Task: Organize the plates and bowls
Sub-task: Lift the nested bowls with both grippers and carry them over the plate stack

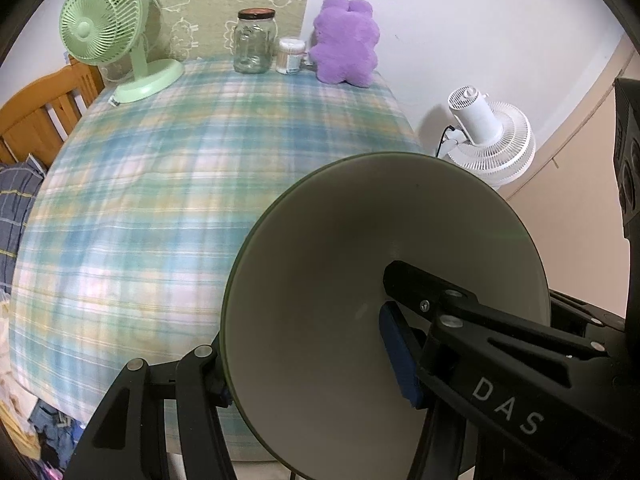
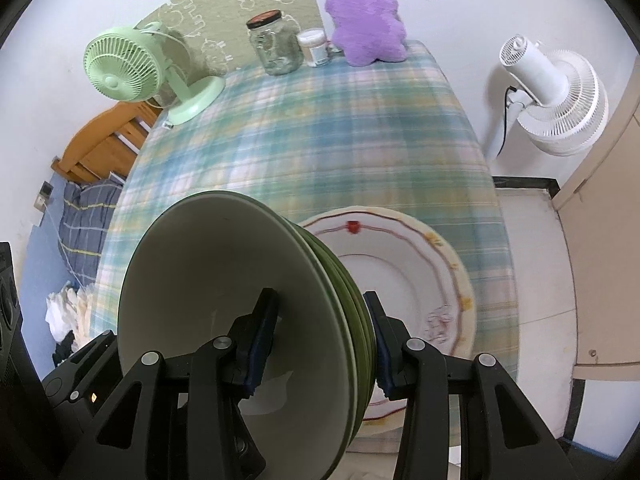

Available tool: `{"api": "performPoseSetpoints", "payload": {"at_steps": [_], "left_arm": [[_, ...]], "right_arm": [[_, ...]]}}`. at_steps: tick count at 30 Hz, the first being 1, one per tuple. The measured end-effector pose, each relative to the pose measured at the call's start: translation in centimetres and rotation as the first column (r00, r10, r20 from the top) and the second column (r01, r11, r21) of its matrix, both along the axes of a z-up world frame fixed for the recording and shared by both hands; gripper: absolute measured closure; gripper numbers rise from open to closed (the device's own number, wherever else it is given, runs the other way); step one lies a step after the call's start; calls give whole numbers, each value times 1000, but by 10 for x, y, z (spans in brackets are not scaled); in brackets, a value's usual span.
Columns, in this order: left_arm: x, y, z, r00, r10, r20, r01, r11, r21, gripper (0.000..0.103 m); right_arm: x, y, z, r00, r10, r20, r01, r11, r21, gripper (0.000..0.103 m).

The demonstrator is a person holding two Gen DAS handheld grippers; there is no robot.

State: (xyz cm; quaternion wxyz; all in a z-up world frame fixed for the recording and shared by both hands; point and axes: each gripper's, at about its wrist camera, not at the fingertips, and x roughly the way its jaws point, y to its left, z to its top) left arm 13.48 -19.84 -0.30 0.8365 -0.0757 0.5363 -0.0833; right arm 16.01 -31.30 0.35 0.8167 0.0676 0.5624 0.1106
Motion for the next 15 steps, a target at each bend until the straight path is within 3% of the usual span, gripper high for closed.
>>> {"api": "performPoseSetpoints", "payload": {"at_steps": [15], "left_arm": [[10, -28, -32, 993, 74, -96, -76, 997, -19, 44]], "right_arm": [[17, -34, -32, 994, 66, -88, -67, 998, -19, 57]]}}
